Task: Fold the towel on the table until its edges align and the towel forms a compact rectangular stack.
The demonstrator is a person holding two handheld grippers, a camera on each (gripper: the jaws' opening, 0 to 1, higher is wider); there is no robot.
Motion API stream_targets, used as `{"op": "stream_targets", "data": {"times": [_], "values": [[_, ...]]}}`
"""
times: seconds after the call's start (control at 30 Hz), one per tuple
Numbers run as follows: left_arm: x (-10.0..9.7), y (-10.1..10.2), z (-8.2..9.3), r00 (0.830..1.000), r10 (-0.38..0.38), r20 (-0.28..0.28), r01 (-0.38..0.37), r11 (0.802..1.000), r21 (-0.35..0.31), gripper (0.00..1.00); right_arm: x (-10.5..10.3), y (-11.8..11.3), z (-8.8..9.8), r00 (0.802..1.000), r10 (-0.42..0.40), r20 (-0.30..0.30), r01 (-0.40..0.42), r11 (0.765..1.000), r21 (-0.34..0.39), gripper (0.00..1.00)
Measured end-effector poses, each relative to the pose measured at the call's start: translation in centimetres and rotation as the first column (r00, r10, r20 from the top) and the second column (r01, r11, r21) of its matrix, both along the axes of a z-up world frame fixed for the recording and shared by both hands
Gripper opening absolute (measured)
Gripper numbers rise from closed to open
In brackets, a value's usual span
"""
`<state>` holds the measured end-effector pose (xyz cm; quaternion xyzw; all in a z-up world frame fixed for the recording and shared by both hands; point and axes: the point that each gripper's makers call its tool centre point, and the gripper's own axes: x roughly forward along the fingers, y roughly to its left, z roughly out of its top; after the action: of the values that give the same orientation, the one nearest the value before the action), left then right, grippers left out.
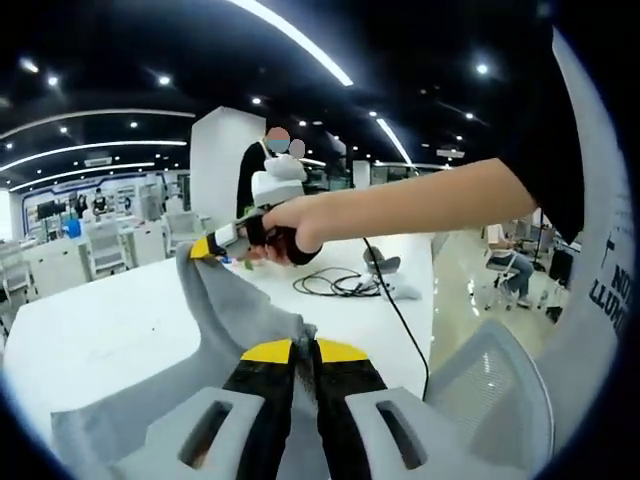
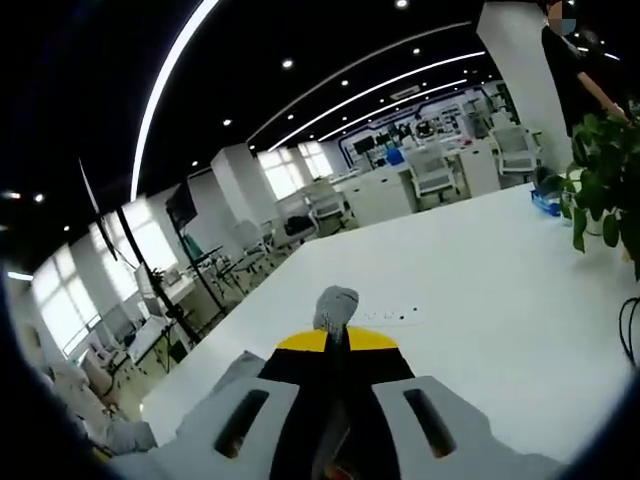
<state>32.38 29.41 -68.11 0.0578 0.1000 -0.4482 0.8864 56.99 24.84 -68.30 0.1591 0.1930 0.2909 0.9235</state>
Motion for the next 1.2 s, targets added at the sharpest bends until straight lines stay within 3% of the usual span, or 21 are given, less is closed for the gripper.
{"op": "stream_targets", "data": {"times": [0.53, 0.83, 1.0, 1.2], "values": [[-0.3, 8.0, -0.6, 0.993, 0.112, -0.024, -0.113, 0.993, -0.018, 0.07, -0.5, 9.4, 1.3, 0.989, 0.143, 0.034, -0.141, 0.988, -0.061, 0.01], [-1.8, 12.4, -1.7, 0.987, 0.157, -0.046, -0.156, 0.988, 0.018, 0.07, -1.9, 15.4, 1.8, 0.978, 0.206, 0.041, -0.206, 0.979, -0.002, 0.01], [-2.1, 15.8, -3.8, 0.968, 0.231, -0.097, -0.229, 0.973, 0.032, 0.07, -2.0, 18.0, 1.1, 0.971, 0.238, 0.036, -0.238, 0.971, -0.007, 0.01], [-2.4, 19.1, -4.6, 0.944, 0.302, -0.131, -0.303, 0.953, 0.009, 0.07, -2.5, 20.2, -0.3, 0.964, 0.264, 0.013, -0.264, 0.965, -0.001, 0.01]]}}
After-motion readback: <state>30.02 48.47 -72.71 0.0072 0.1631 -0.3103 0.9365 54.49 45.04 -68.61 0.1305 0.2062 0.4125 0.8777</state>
